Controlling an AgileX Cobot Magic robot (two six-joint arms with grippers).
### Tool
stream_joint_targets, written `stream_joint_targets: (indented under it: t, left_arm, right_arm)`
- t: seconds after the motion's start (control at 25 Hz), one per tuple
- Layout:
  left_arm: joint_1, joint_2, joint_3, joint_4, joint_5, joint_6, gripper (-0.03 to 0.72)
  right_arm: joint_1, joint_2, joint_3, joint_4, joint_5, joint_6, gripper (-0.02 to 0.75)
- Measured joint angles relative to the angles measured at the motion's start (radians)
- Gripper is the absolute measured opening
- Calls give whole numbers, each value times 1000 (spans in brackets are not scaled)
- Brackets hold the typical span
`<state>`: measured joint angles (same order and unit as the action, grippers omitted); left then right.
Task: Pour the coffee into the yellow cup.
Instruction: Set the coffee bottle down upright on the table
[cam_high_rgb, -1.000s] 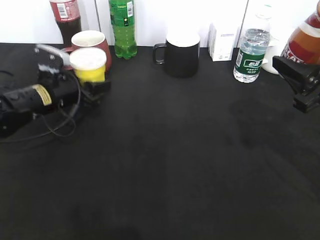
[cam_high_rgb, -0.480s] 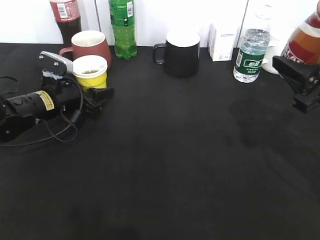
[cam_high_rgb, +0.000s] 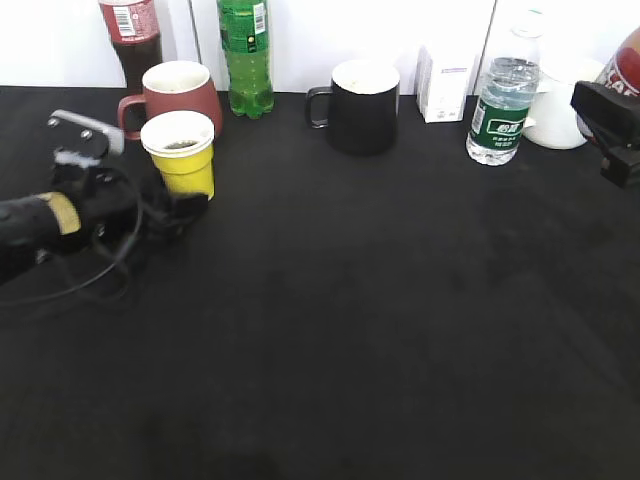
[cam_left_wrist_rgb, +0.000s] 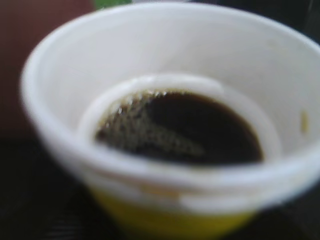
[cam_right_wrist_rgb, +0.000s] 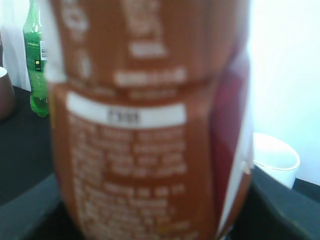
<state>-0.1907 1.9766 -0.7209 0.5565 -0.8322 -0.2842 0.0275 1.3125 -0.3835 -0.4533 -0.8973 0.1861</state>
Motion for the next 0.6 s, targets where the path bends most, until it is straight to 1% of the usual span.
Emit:
stream_joint_targets:
  t: [0.2,0.24,0.28,0.36,0.4,0.48,0.56,0.6]
  left_arm:
    - [1,-202,165,-1,24,-1,591]
    - [1,-249,186,7,21,-9,589]
    - [1,-306,199,19,8,-35,588]
    - [1,-378,201,71,-42,-105,589]
    - [-9,-403,201,102,-60,-132,588]
    - [-39,-427,201,140,-92,-144,587]
    - [-59,-428,201,152,-121,-144,587]
    - [-60,-428,201,152,-125,-144,587]
  right_arm:
    - [0,0,0,1,0,2,537]
    - [0,2,0,11,0,2,537]
    - [0,25,0,45,-2,2,537]
    - [0,140,-1,134,-14,2,537]
    - [0,218,-1,160,-50,-2,537]
    - [0,410,-16,202,-177,-48,537]
    - [0,598,-69,225,-241,-59,537]
    - [0,651,-89,228,-266,-63,537]
